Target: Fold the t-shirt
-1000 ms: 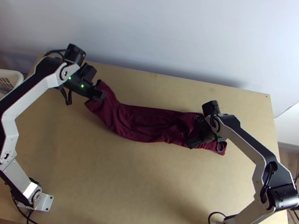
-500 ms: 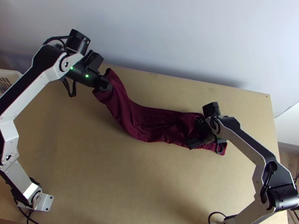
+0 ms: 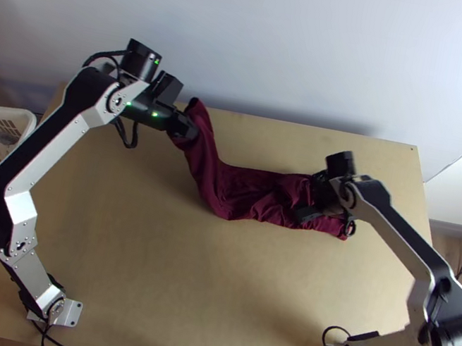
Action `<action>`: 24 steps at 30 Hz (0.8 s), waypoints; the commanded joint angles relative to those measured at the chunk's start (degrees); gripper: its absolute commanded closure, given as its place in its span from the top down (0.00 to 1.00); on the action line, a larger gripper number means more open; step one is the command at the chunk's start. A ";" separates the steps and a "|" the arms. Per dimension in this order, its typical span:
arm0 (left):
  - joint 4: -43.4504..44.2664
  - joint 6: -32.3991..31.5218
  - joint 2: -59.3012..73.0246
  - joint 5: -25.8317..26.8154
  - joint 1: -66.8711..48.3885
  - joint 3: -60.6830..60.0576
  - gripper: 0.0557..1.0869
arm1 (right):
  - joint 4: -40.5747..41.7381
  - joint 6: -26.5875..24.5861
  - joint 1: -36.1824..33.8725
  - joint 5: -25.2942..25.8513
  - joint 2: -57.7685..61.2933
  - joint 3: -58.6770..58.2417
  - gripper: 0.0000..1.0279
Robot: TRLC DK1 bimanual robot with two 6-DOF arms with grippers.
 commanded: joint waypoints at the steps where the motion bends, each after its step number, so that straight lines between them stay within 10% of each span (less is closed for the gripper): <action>1: 2.77 -1.24 1.50 0.10 -3.35 2.25 0.03 | -2.72 -0.08 -0.79 -0.20 -6.75 2.40 0.96; 24: 14.63 -8.45 15.03 0.10 -20.49 18.07 0.03 | -2.81 -0.43 -9.40 0.94 -23.89 3.63 0.96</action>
